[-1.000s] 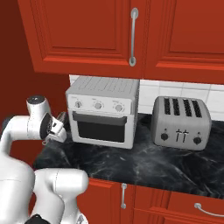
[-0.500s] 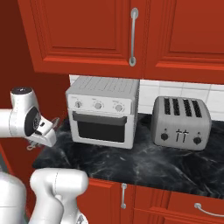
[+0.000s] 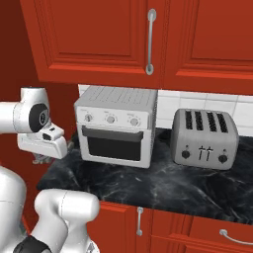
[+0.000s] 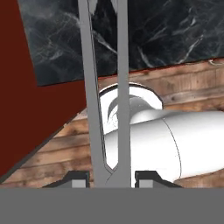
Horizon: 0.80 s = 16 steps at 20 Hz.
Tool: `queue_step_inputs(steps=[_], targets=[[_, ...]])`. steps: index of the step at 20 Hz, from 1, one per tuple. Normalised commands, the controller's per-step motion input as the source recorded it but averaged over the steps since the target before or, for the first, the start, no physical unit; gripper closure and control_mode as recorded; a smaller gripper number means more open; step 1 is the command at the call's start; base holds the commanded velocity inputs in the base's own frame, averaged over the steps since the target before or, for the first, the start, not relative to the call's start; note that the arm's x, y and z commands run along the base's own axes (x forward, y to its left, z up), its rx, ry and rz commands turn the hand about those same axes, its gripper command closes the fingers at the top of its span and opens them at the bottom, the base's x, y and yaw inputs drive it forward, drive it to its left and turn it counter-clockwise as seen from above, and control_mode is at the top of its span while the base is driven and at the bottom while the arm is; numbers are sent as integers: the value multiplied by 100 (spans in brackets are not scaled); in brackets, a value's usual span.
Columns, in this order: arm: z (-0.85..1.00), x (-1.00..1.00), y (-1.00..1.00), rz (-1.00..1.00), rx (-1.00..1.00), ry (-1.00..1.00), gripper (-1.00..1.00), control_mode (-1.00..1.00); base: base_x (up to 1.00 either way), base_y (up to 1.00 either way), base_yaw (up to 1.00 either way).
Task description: Pick up the tongs from the counter and place them near the plate next to the oven.
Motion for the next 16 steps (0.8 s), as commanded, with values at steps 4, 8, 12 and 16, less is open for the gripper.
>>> queue_step_inputs(steps=[4, 8, 12, 16], targets=[[0, 15, -15, 0, -1, 16, 100, -100, 0, 0, 0], [0, 1, -4, 0, 0, 9, 100, -100, 0, 0, 0], [0, -4, -3, 0, 0, 1, 100, 100, -21, -9, 0], [0, 0, 0, 0, 0, 0, 100, 100, -85, -41, -6]])
